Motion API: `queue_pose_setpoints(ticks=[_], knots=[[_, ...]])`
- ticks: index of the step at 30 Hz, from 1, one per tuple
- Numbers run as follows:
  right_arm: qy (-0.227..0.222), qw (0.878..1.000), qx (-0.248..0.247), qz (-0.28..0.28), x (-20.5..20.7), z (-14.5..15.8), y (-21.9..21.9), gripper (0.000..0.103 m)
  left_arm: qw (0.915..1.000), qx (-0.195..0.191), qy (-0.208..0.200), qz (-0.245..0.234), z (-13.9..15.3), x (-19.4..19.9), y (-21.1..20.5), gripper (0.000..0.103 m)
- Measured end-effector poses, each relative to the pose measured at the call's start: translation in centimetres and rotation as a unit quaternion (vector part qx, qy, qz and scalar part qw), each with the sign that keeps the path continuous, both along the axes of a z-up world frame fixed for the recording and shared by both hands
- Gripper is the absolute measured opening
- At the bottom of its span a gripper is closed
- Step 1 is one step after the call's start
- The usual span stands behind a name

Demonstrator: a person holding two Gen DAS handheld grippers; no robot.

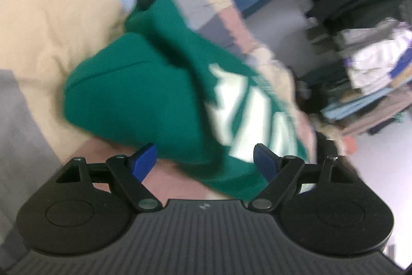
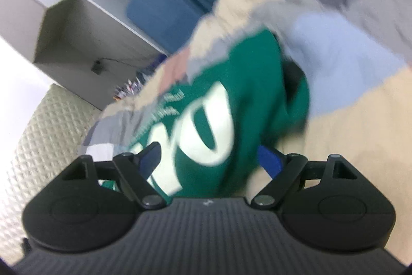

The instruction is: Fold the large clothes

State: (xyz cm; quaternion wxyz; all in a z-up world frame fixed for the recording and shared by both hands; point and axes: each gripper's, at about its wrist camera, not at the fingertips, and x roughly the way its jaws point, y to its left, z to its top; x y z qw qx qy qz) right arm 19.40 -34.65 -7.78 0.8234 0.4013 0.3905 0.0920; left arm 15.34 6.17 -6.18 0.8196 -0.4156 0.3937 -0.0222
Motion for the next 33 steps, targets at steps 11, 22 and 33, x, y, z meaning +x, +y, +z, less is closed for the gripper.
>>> queue_pose_setpoints(ticks=[11,22,33], knots=[[0.022,0.999,0.041,-0.026,4.4,-5.0,-0.1,0.088,0.9994,0.019,-0.014,0.027,-1.7,3.4,0.8,0.084],[0.002,0.994,0.108,-0.009,7.1,-4.9,-0.4,0.097,0.9975,0.019,-0.068,0.002,-0.5,6.3,1.1,0.085],[-0.013,0.985,0.174,-0.013,7.4,-4.9,-1.1,0.098,0.999,-0.038,-0.015,0.019,-1.9,5.6,1.7,0.093]])
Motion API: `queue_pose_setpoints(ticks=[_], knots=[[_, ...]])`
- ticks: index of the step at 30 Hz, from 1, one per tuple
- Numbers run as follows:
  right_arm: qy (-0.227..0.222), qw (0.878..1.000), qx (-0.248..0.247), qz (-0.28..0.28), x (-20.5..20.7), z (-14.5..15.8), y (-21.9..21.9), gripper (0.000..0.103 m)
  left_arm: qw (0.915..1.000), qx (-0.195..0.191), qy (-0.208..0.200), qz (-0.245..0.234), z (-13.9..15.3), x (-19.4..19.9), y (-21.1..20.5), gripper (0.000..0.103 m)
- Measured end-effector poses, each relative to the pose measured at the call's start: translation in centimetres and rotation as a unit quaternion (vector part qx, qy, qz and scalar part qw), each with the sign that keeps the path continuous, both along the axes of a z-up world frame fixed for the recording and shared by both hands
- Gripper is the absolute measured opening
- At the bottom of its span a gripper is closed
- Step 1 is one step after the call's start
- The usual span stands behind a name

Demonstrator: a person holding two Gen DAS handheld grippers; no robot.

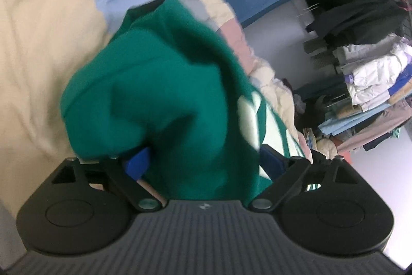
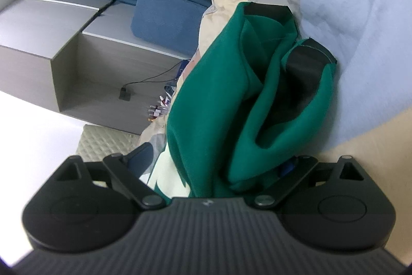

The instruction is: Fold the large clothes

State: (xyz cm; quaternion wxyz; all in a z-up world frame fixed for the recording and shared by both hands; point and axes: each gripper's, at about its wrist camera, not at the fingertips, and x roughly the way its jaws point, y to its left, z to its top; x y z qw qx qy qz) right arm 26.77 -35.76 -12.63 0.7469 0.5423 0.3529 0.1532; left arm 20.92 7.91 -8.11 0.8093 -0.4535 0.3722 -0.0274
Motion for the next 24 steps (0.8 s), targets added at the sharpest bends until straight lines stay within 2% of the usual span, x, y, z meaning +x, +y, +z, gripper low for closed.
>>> queue_pose_setpoints(ticks=[3,9,12,16,19,22,24], knots=[[0.002,1.0,-0.005,0.003,0.0,0.2,0.0,0.098,0.999,-0.024,0.036,0.009,-1.3,-0.6,0.3,0.096],[0.022,1.0,-0.018,0.009,-0.1,0.9,-0.3,0.097,0.9969,-0.055,0.04,0.04,-3.3,0.4,1.2,0.098],[0.029,0.999,-0.036,0.024,0.0,1.8,-0.5,0.097,0.9971,-0.058,0.025,0.042,-3.6,0.8,1.4,0.098],[0.046,0.998,-0.036,0.03,0.1,2.7,-1.1,0.097,0.9971,-0.066,-0.007,0.038,-3.3,1.1,1.6,0.098],[0.049,0.996,-0.062,0.051,0.1,3.6,-0.9,0.097,0.9963,-0.07,-0.043,0.027,-2.4,1.3,1.7,0.098],[0.05,0.993,-0.084,0.071,-0.2,4.4,-0.6,0.097,0.9953,-0.076,-0.056,0.024,-2.1,1.6,1.6,0.098],[0.048,0.994,-0.075,0.067,-0.4,4.5,-0.7,0.097,0.9945,-0.079,-0.066,0.02,-2.0,1.8,1.5,0.098]])
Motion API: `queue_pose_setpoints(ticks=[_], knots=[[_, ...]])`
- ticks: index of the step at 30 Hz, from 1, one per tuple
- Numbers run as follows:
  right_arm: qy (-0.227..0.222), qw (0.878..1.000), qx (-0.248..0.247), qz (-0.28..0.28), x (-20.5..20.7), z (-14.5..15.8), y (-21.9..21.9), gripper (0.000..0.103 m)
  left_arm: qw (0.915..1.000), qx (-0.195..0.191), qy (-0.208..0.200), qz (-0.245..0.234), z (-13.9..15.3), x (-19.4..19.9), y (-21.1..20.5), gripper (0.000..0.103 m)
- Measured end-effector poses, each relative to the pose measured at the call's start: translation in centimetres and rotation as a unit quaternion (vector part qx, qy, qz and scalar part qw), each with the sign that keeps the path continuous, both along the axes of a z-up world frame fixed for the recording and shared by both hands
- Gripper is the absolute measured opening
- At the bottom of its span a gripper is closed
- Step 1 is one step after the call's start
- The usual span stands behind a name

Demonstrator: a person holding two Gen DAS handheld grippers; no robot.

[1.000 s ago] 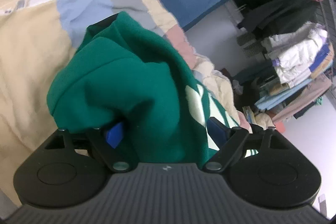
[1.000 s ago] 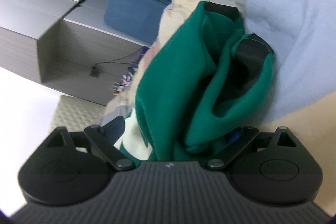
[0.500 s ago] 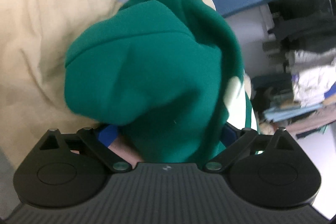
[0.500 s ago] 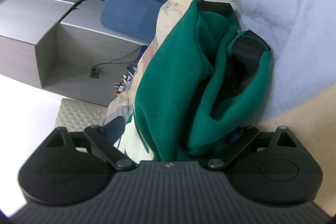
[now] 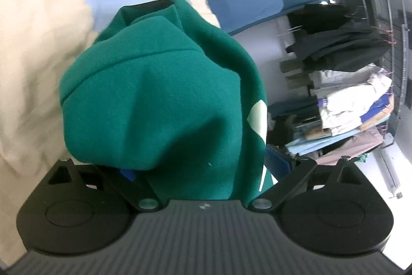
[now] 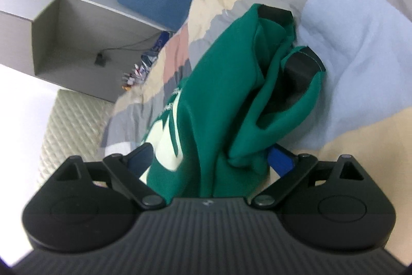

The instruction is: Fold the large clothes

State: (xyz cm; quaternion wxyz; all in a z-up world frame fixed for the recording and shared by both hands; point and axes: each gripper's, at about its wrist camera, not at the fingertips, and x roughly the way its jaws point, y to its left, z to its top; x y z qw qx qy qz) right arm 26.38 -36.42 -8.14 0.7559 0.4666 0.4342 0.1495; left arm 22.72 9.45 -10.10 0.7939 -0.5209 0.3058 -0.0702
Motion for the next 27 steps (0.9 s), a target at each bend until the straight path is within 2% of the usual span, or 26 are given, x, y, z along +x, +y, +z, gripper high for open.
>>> queue_pose_setpoints(ticks=[4,10,14,17,19,21,23,27], knots=[[-0.018,1.0,0.009,-0.008,0.6,0.1,-0.1,0.097,1.0,-0.002,0.007,0.002,-0.2,-0.5,-0.1,0.098],[0.03,0.998,-0.059,0.0,2.2,-2.7,1.8,0.097,0.9996,-0.003,0.028,0.0,0.2,-0.8,0.2,0.098],[0.049,0.998,-0.025,0.001,3.5,-4.0,2.1,0.097,0.9993,0.011,0.033,-0.01,0.5,-0.4,0.1,0.098],[0.02,1.0,0.008,0.012,4.4,-2.5,2.4,0.097,0.9992,0.01,0.036,-0.012,0.4,-0.4,0.2,0.098],[-0.004,1.0,0.007,0.019,4.9,-1.0,2.8,0.097,0.9986,0.013,0.049,-0.014,0.3,-0.7,0.1,0.099],[-0.022,0.999,0.02,0.018,5.3,-0.2,3.0,0.097,0.9981,0.002,0.06,-0.011,0.1,-0.7,0.2,0.1],[-0.034,0.999,0.036,0.009,5.4,-0.1,2.8,0.097,0.9955,-0.018,0.093,-0.005,-0.7,-0.9,0.5,0.101],[-0.026,0.998,0.055,-0.01,5.6,-1.1,2.2,0.097,0.9933,-0.041,0.108,0.001,-1.9,-1.0,0.5,0.102]])
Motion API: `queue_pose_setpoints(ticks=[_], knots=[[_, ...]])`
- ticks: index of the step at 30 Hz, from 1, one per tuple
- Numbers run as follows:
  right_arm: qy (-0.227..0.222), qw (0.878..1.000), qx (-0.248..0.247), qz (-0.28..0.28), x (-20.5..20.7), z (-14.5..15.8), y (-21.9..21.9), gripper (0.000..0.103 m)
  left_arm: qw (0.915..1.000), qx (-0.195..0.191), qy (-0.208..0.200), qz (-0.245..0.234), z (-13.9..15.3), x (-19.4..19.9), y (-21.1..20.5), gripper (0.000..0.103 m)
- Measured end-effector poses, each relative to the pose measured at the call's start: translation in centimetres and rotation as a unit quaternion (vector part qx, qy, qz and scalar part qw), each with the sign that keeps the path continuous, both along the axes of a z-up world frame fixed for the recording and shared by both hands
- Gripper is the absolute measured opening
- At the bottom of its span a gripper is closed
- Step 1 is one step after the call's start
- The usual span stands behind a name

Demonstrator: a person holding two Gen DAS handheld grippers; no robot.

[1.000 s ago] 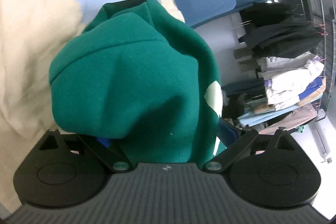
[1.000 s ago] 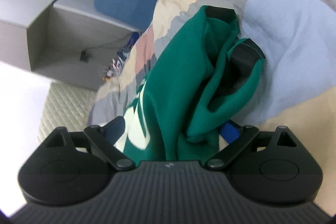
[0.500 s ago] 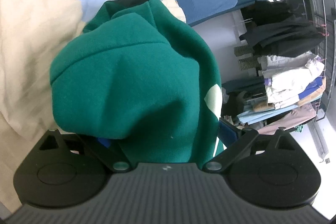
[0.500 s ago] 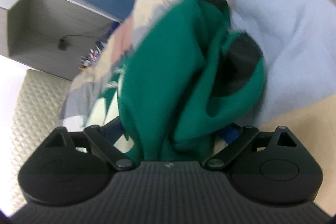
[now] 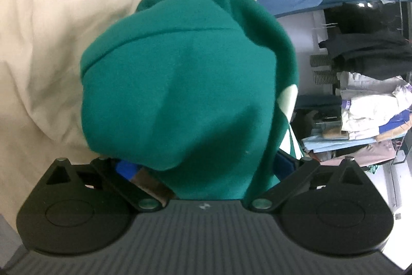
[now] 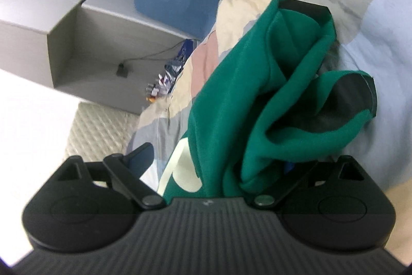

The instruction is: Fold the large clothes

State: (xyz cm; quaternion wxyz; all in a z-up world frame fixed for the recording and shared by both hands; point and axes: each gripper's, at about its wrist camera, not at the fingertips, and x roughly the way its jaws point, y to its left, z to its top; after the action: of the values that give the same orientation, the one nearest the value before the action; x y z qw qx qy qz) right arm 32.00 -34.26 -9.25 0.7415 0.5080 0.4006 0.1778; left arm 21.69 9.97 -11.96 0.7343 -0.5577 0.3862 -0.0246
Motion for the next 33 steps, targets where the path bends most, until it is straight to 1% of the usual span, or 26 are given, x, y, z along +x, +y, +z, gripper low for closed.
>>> queue_pose_setpoints(ticks=[2,4,5,7,10,13,15,16,17,18,19,20,21,23,26,27,30,33], knots=[[0.0,1.0,0.001,0.0,0.0,-0.3,-0.2,0.097,0.9999,0.001,0.01,-0.004,-0.5,0.3,-0.3,0.103],[0.006,1.0,0.008,-0.004,0.0,-0.7,-0.5,0.097,0.9993,-0.02,0.03,0.007,-1.1,-0.1,-0.3,0.103],[0.008,1.0,0.01,-0.005,-0.3,-0.7,-0.5,0.097,0.9991,-0.024,0.032,0.01,-1.2,-0.2,-0.3,0.103],[0.008,1.0,0.001,-0.002,-0.1,-1.0,-0.4,0.097,0.9994,-0.013,0.03,0.01,-1.3,0.1,-0.3,0.103],[0.012,1.0,-0.023,-0.001,-0.2,-1.8,0.6,0.097,0.9995,-0.011,0.026,0.014,-2.2,0.8,-0.4,0.103],[0.034,0.998,-0.057,0.011,0.2,-3.4,1.9,0.096,0.9995,0.004,0.011,0.029,-2.2,0.7,-0.7,0.103],[0.024,0.997,-0.071,0.014,0.4,-3.9,2.2,0.09,0.9994,0.02,-0.001,0.029,-1.9,0.9,-1.1,0.103],[0.018,0.997,-0.08,0.016,0.4,-3.8,2.3,0.082,0.9992,0.024,-0.007,0.032,-1.9,0.9,-1.2,0.1],[0.013,0.996,-0.084,0.018,0.4,-3.6,2.3,0.074,0.9989,0.03,-0.013,0.033,-1.7,0.9,-1.3,0.09],[0.008,0.996,-0.088,0.021,0.5,-3.3,2.3,0.068,0.9986,0.035,-0.023,0.033,-1.5,0.9,-1.4,0.084],[0.001,0.995,-0.096,0.024,0.4,-2.9,2.3,0.055,0.9982,0.037,-0.034,0.031,-1.2,0.7,-1.5,0.072],[-0.007,0.994,-0.105,0.028,0.3,-2.3,2.3,0.048,0.9978,0.04,-0.046,0.027,-0.9,0.7,-1.6,0.06],[-0.021,0.993,-0.116,0.033,0.2,-1.6,2.4,0.045,0.9973,0.048,-0.051,0.022,-0.5,0.8,-1.8,0.056],[-0.049,0.99,-0.129,0.037,-0.2,-0.5,2.5,0.039,0.9961,0.065,-0.06,0.012,0.5,0.9,-2.2,0.044],[-0.084,0.986,-0.139,0.039,-0.9,1.2,2.6,0.036,0.9944,0.066,-0.081,0.013,1.5,0.3,-2.2,0.038],[-0.097,0.985,-0.141,0.039,-1.2,1.8,2.5,0.036,0.9937,0.068,-0.089,0.008,2.1,0.1,-2.5,0.037],[-0.137,0.979,-0.145,0.038,-2.3,4.2,2.1,0.035,0.992,0.06,-0.111,0.004,3.7,-0.3,-2.8,0.036],[-0.165,0.974,-0.153,0.033,-3.7,6.6,0.7,0.035,0.9883,0.069,-0.135,-0.013,6.1,-1.2,-4.5,0.036]])
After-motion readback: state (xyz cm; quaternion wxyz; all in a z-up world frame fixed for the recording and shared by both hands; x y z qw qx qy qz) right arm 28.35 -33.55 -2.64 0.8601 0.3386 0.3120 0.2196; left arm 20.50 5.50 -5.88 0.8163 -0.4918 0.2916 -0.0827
